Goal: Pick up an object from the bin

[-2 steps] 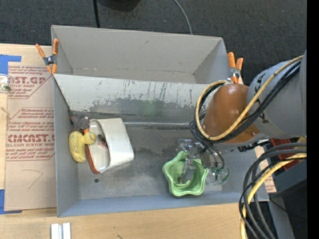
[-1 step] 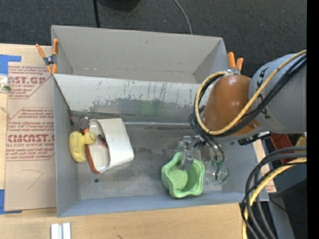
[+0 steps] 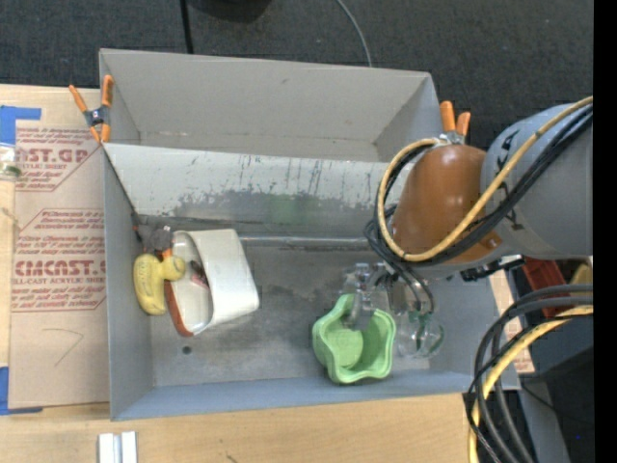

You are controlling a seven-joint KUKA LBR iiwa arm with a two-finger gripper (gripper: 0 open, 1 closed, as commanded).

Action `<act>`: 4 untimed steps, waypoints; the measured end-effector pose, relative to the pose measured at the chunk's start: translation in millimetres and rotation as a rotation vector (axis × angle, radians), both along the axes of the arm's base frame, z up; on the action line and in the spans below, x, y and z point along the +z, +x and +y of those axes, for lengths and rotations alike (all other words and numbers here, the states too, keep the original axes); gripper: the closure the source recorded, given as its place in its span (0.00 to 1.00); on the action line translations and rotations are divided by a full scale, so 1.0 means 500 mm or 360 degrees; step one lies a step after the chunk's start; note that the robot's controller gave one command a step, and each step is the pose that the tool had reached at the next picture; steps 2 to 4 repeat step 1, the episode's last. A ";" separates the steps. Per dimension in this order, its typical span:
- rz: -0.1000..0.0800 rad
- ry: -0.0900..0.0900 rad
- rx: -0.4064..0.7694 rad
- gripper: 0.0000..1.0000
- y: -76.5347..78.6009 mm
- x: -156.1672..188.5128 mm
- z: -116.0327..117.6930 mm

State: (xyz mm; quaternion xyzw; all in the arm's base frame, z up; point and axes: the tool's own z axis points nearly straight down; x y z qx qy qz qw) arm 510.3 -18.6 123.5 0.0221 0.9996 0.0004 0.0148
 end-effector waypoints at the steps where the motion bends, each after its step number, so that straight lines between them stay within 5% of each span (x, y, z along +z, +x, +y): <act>1: -0.0003 0.0002 -0.0036 1.00 0.026 0.237 0.025; 4: -0.0003 0.0002 -0.0036 1.00 0.026 0.237 0.025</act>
Offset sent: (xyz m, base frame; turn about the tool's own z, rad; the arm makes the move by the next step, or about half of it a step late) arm 0.0000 0.0000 0.0000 0.0000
